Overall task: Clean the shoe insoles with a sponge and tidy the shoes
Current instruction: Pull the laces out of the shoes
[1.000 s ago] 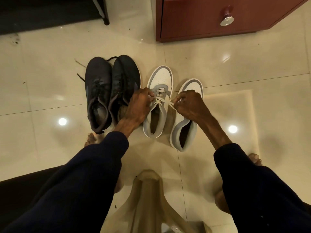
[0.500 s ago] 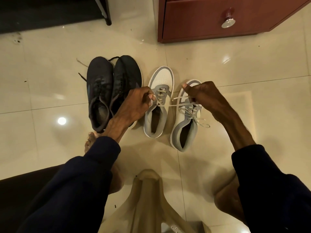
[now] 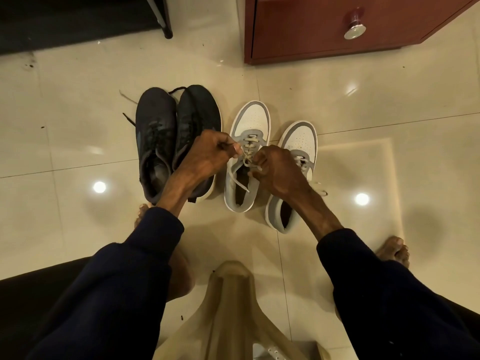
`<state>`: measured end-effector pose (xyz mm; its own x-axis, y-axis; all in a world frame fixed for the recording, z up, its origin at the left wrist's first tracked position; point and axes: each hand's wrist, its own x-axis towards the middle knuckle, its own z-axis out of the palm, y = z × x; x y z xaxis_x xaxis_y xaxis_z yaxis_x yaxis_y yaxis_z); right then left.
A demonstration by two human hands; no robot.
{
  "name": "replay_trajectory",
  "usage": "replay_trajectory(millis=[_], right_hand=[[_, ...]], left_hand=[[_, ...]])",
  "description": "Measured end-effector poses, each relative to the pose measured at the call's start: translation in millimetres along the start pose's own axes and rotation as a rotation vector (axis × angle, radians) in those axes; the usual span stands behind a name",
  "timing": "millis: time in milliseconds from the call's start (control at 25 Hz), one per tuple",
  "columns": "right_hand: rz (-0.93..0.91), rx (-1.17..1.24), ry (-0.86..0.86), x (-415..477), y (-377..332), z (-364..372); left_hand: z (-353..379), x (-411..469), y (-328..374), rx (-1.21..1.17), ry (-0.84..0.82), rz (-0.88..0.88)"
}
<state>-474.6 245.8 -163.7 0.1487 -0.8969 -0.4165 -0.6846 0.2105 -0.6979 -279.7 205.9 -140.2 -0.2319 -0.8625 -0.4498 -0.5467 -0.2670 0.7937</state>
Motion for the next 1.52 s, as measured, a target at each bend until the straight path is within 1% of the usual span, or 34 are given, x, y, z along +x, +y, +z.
replay_trajectory(millis=[80, 200, 280, 320, 360, 440, 480, 520, 560, 640, 680, 720, 800, 840, 920, 960, 1040, 1160, 1200, 1320, 1400, 1520], right_hand=[[-0.010, -0.013, 0.049, 1, 2, 2], [-0.047, -0.019, 0.043, -2, 1, -1], [0.046, 0.063, 0.018, -1, -4, -12], [0.123, 0.091, -0.022, 1, -6, -20], [0.177, 0.092, -0.096, 3, -8, -29], [0.202, 0.083, -0.292, 5, -9, -46], [0.196, 0.113, -0.355, 5, -11, -54], [0.180, 0.174, -0.359, 4, -13, -59], [0.159, 0.264, -0.308, 3, -14, -62], [0.141, 0.454, -0.099, 4, -16, -59], [0.158, 0.548, -0.002, 4, -17, -52], [0.196, 0.658, 0.060, 6, -18, -43], [0.301, 0.894, 0.094, 8, -18, -21], [0.332, 0.971, 0.102, 8, -18, -13], [0.348, 1.050, 0.128, 12, -20, -3], [0.340, 1.060, 0.140, 15, -22, -1], [0.295, 0.992, 0.162, 21, -24, 2], [0.198, 0.767, 0.207, 27, -27, 1], [0.190, 0.713, 0.234, 29, -27, 0], [0.244, 0.614, 0.316, 33, -23, -4], [0.226, 0.554, 0.326, 34, -23, -5], [0.142, 0.525, 0.288, 32, -25, 0]], left_hand=[[2, -4, -4, -0.126, 0.040, 0.012], [7, -9, -8, -0.354, 0.140, -0.029], [11, -9, -11, -0.496, 0.161, -0.065], [14, -9, -12, -0.519, 0.165, -0.074], [17, -10, -13, -0.501, 0.176, -0.073], [23, -12, -14, -0.453, 0.208, -0.035], [26, -13, -15, -0.469, 0.222, -0.013], [29, -13, -15, -0.510, 0.235, 0.002], [31, -13, -16, -0.564, 0.245, 0.009], [34, -11, -16, -0.638, 0.248, 0.020], [36, -10, -17, -0.635, 0.251, 0.032], [38, -9, -18, -0.624, 0.256, 0.045], [44, -7, -19, -0.627, 0.268, 0.040], [48, -5, -19, -0.634, 0.279, 0.025], [52, -1, -21, -0.636, 0.298, -0.003], [53, 1, -22, -0.637, 0.298, -0.012], [54, 4, -24, -0.625, 0.289, -0.007], [53, 5, -21, -0.617, 0.297, 0.028], [50, 5, -22, -0.626, 0.297, 0.028], [39, 5, -24, -0.633, 0.264, 0.025], [33, 7, -25, -0.606, 0.242, 0.010], [30, 14, -22, -0.574, 0.227, -0.030]])
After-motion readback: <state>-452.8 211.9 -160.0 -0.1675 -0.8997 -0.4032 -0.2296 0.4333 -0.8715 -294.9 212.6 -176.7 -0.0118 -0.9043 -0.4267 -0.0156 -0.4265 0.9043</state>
